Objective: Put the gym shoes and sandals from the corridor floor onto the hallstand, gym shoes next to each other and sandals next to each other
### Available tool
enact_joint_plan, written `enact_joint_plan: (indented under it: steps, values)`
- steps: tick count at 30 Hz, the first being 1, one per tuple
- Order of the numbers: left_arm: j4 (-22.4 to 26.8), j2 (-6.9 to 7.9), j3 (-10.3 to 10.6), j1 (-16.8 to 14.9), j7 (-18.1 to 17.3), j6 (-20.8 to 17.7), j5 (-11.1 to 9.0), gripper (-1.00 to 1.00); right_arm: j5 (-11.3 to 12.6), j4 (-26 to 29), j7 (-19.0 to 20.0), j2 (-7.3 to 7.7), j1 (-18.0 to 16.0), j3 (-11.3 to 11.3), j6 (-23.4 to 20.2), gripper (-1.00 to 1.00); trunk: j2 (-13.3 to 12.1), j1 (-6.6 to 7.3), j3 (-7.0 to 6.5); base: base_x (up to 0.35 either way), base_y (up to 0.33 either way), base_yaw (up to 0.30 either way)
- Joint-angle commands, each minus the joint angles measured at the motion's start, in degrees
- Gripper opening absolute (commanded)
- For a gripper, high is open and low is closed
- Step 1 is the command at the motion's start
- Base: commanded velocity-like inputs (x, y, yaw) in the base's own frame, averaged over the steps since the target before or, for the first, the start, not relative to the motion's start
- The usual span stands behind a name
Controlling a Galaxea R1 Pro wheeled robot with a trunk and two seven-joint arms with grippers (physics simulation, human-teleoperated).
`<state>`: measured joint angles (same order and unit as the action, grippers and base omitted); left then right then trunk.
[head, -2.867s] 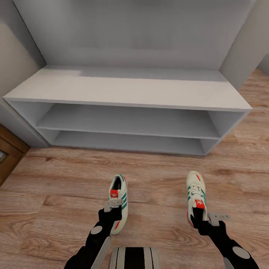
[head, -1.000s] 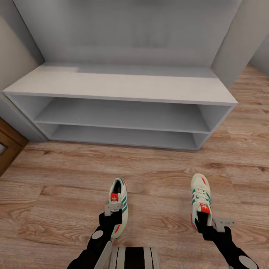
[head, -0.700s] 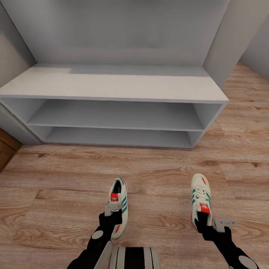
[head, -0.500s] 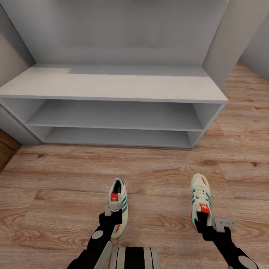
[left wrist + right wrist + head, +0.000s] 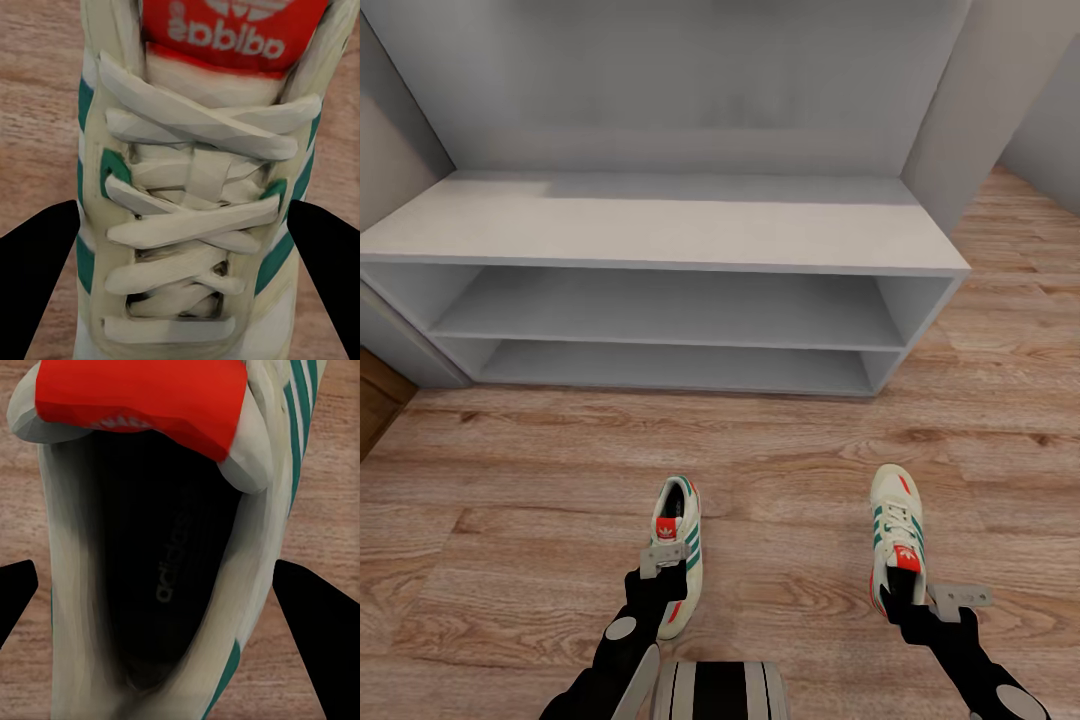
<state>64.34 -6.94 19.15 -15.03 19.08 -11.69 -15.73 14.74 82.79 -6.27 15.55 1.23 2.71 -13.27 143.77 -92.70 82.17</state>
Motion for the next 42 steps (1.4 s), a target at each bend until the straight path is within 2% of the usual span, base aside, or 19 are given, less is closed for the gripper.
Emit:
enact_joint_plan:
  steps: [1,2,3,5,8,9,12,14,15,17,18,20,21,26,31,34,42]
  values:
    - [0.00,0.00,0.00,0.00,-0.01,0.00,0.00,-1.00,0.00,0.00,-0.04,0.00,0.00,0.00,0.02,-1.00,0.00,0.00,0.00,0.000,0.000,0.000]
    - [0.00,0.00,0.00,0.00,-0.01,0.00,0.00,-1.00,0.01,0.00,-0.05,-0.01,0.00,0.01,0.39,-1.00,0.00,0.00,0.00,0.000,0.000,0.000]
    - [0.00,0.00,-0.01,0.00,-0.01,0.00,0.00,-1.00,0.02,-1.09,-0.03,-0.07,-0.09,-0.06,2.72,-1.00,0.00,0.00,0.00,0.000,0.000,0.000]
    - [0.00,0.00,-0.04,-0.02,-0.01,0.00,0.00,-1.00,0.02,-1.95,-0.09,-0.10,-0.39,-0.10,2.94,-1.00,0.00,0.00,0.00,0.000,0.000,0.000]
    - [0.00,0.05,-0.18,0.00,-0.01,0.00,0.00,-1.00,-0.04,-3.37,-0.37,-0.28,-3.80,0.16,2.84,-1.00,0.00,0.00,0.00,0.000,0.000,0.000]
    - [0.00,0.06,-0.21,0.00,-0.01,0.00,0.00,-1.00,-0.05,-3.74,-0.53,-0.38,-5.70,0.66,2.65,-1.00,0.00,0.00,0.00,0.000,0.000,0.000]
    - [0.00,0.08,-0.23,0.00,-0.01,0.00,0.00,-1.00,-0.05,-3.92,-0.88,-0.61,-8.35,2.67,1.60,-1.00,0.00,0.00,0.00,0.000,0.000,0.000]
    - [0.00,0.08,-0.24,0.00,-0.01,0.00,0.00,-1.00,-0.06,-3.76,-2.83,-1.40,-11.67,5.69,-0.64,-1.00,0.00,0.00,0.00,0.000,0.000,0.000]
    - [0.00,0.08,-0.25,0.00,-0.01,0.00,0.00,-1.00,-0.06,-3.82,-7.82,-3.58,-15.95,8.88,-4.77,-1.00,0.00,0.00,0.00,0.000,0.000,0.000]
    - [0.00,0.10,-0.25,0.00,-0.01,-0.03,0.00,-1.00,-0.01,-3.77,-11.79,-5.43,-18.57,10.84,-8.17,-1.00,0.00,0.00,0.00,0.000,0.000,0.000]
    - [0.03,0.13,-0.27,0.00,-0.01,-0.07,0.00,-1.00,0.03,-3.55,-14.92,-7.06,-20.49,12.29,-11.32,-1.00,0.00,0.00,0.00,0.000,0.000,0.000]
    - [0.05,0.11,-0.27,0.00,-0.01,-0.11,0.02,-1.00,0.08,-2.92,-16.95,-8.17,-21.95,13.22,-14.20,-1.00,0.00,0.00,0.00,0.000,0.000,0.000]
    - [0.07,0.14,-0.26,0.00,-0.01,-0.13,0.03,-1.00,0.25,-2.07,-18.21,-8.84,-23.36,13.79,-17.00,-1.00,0.00,0.00,0.00,0.000,0.000,0.000]
    - [0.02,0.13,-0.23,0.00,-0.01,-0.14,0.06,-1.00,0.54,-0.20,-19.83,-9.47,-27.62,14.37,-25.22,-1.00,0.00,0.00,0.00,0.000,0.000,0.000]
    - [0.01,0.04,-0.07,0.00,-0.01,-0.14,0.14,-1.00,0.78,0.36,-19.81,-9.42,-32.83,14.40,-30.04,-1.00,0.00,0.00,0.00,0.000,0.000,0.000]
    - [0.00,0.02,0.01,0.00,-0.01,-0.16,0.16,-1.00,0.80,-0.12,-18.40,-9.35,-37.45,14.37,-32.86,-1.00,0.00,0.00,0.00,0.000,0.000,0.000]
    - [0.02,-0.04,0.15,0.00,-0.03,-0.17,0.18,-1.00,0.84,-2.20,-13.98,-9.37,-44.61,14.14,-39.27,-1.00,0.00,0.00,0.00,0.000,0.000,0.000]
